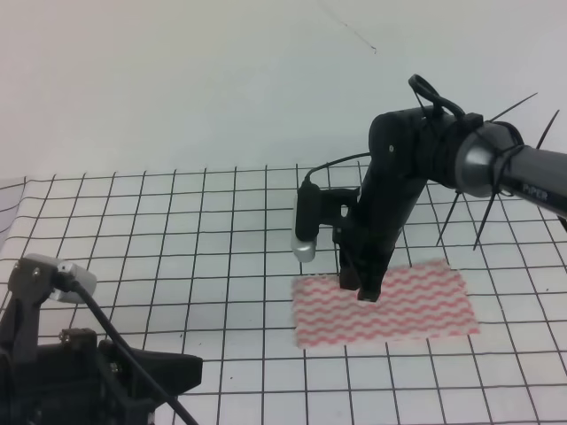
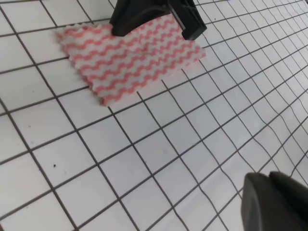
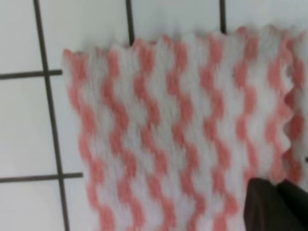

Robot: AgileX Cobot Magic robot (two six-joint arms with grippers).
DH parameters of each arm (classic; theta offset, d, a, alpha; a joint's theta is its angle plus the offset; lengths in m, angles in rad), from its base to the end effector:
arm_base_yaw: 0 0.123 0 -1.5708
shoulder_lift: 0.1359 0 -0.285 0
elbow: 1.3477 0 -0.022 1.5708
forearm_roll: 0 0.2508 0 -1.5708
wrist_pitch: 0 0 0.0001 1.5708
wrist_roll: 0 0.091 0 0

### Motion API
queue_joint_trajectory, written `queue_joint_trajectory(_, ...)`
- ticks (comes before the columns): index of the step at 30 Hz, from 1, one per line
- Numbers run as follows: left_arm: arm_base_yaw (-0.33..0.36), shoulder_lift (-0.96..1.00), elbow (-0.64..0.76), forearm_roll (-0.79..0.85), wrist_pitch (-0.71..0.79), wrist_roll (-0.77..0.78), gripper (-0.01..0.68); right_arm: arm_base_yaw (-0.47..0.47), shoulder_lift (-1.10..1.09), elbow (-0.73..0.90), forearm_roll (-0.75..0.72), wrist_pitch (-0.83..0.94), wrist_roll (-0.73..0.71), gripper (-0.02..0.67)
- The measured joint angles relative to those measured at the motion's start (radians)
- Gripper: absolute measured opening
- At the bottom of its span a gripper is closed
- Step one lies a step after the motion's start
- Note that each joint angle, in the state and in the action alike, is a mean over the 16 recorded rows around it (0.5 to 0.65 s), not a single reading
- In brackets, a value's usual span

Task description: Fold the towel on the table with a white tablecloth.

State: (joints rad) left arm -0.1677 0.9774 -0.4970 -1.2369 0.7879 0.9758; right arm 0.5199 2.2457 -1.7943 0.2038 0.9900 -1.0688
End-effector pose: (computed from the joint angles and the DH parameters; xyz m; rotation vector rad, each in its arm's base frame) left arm 0.1528 -0.0878 0.2588 0.4229 2.2083 -0.9956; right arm 0.3992 0.2463 0.1631 -1.9579 2.1119 0.1688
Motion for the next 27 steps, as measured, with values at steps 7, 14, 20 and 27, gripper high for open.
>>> queue_joint_trajectory(7, 0.000, 0.000, 0.000, 0.000, 0.001, 0.000, -0.002, 0.000, 0.001, 0.000, -0.005, -0.035, 0.028, 0.196)
queue_joint_trajectory(14, 0.000, 0.000, 0.000, 0.000, 0.001, 0.000, -0.002, 0.000, -0.011, 0.000, 0.013, -0.058, 0.066, 0.294)
queue_joint_trajectory(20, 0.000, -0.001, 0.000, 0.000, 0.002, 0.000, -0.002, 0.002, -0.015, 0.000, 0.081, -0.051, 0.052, 0.218)
queue_joint_trajectory(27, 0.000, -0.002, 0.000, 0.001, 0.002, 0.000, -0.002, 0.005, 0.010, 0.000, 0.138, -0.050, 0.026, 0.071)
